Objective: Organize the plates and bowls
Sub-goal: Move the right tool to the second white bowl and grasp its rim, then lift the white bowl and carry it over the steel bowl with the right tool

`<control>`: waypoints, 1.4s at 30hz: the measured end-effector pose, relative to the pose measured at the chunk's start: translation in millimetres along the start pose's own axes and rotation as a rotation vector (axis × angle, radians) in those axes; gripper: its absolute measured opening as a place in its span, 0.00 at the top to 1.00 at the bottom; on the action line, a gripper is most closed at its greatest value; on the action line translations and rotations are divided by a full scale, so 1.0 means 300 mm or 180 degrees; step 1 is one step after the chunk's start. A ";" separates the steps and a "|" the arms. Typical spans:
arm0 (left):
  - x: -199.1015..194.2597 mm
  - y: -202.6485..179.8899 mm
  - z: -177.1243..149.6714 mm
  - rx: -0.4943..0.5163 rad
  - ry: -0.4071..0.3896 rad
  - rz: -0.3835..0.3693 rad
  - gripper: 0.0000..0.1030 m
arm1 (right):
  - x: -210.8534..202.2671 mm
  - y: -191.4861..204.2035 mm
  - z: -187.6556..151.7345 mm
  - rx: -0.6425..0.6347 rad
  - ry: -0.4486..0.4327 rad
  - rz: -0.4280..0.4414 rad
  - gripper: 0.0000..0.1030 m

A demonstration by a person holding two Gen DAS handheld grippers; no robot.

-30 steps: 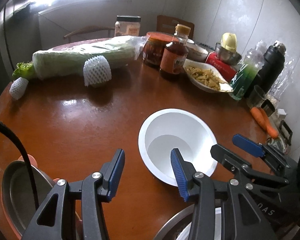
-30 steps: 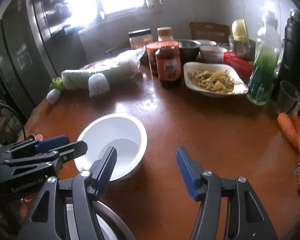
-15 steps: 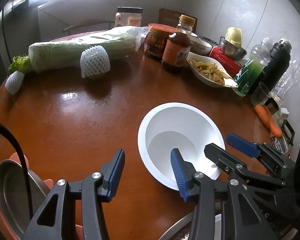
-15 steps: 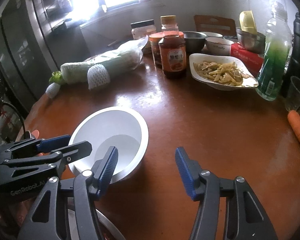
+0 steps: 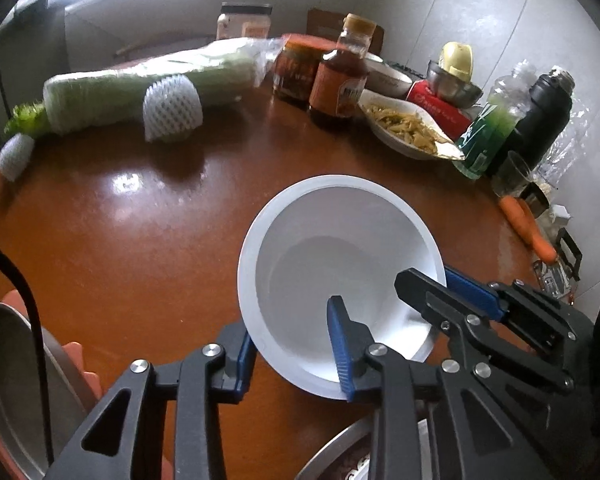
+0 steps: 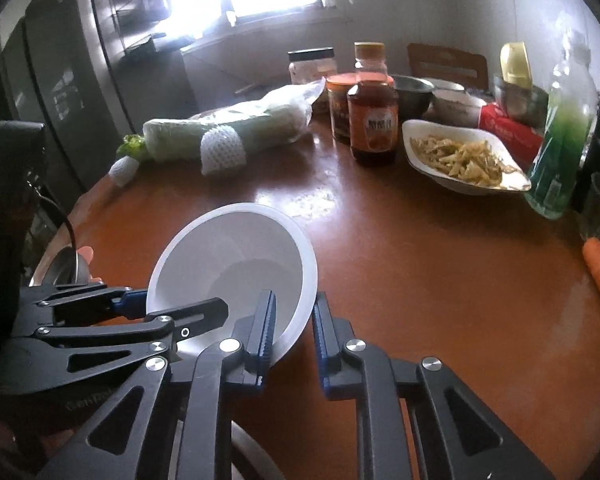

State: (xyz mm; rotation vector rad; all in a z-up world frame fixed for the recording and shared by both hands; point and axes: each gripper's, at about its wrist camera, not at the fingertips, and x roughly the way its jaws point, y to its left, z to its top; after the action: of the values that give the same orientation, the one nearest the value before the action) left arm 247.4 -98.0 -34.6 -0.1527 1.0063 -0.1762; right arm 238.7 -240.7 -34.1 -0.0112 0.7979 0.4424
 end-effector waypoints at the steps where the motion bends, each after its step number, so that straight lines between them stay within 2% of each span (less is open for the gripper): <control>1: -0.006 0.002 0.001 -0.0015 -0.0015 -0.0035 0.68 | -0.005 0.001 0.001 0.0009 -0.0012 0.0006 0.82; 21: -0.229 -0.047 -0.033 0.0057 -0.0441 -0.0081 0.68 | -0.200 0.060 0.006 -0.0052 -0.0391 -0.0018 0.82; 42: -0.473 -0.096 -0.141 0.0176 -0.0785 -0.0047 0.68 | -0.437 0.170 -0.050 -0.0180 -0.0735 -0.0031 0.82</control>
State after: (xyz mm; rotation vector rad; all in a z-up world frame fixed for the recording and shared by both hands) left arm 134.9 -97.3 66.2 -0.1281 0.7542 -0.1935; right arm 128.5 -246.7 54.2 -0.0164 0.5580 0.4479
